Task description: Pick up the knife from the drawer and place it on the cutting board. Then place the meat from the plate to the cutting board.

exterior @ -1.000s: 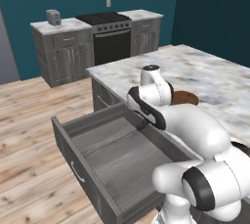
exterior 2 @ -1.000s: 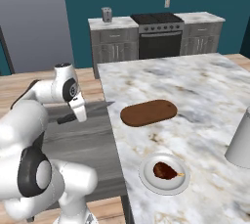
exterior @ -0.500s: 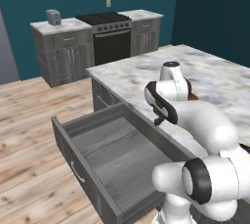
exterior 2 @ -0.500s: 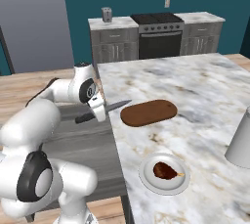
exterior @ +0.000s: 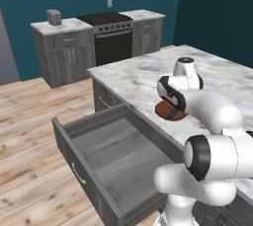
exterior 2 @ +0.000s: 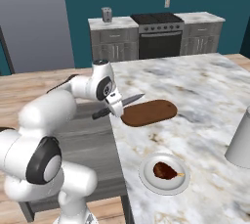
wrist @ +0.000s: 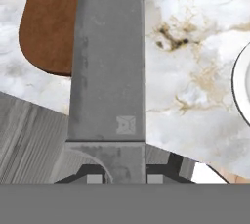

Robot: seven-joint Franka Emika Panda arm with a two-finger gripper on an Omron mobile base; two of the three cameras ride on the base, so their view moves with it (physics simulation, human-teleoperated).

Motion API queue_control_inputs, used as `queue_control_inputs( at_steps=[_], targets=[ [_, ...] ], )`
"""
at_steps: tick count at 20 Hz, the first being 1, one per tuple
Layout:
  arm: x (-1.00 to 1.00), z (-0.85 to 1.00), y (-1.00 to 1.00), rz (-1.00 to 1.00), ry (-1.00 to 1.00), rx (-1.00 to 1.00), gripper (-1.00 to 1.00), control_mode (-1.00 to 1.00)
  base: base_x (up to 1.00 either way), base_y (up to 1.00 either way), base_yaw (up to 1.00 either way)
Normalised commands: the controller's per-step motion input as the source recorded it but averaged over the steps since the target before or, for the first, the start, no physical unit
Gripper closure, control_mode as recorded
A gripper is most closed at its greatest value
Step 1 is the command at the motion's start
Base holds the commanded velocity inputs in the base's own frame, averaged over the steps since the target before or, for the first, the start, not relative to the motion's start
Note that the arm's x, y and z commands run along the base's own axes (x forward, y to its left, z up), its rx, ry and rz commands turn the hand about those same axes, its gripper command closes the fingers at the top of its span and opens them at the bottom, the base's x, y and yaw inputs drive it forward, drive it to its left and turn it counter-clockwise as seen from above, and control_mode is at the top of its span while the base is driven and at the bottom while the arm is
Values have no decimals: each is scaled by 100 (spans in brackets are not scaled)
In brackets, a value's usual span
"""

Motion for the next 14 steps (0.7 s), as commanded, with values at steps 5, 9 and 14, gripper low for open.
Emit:
queue_control_inputs(
  at_steps=[5, 9, 14],
  targets=[
    [45, 1, -39, 12, 1, 0, 100, -100, 0, 0, 0],
    [41, 0, -49, 5, 1, 2, 100, -100, 0, 0, 0],
    [31, 0, -44, 3, 0, 4, 100, -100, 0, 0, 0]
  ],
)
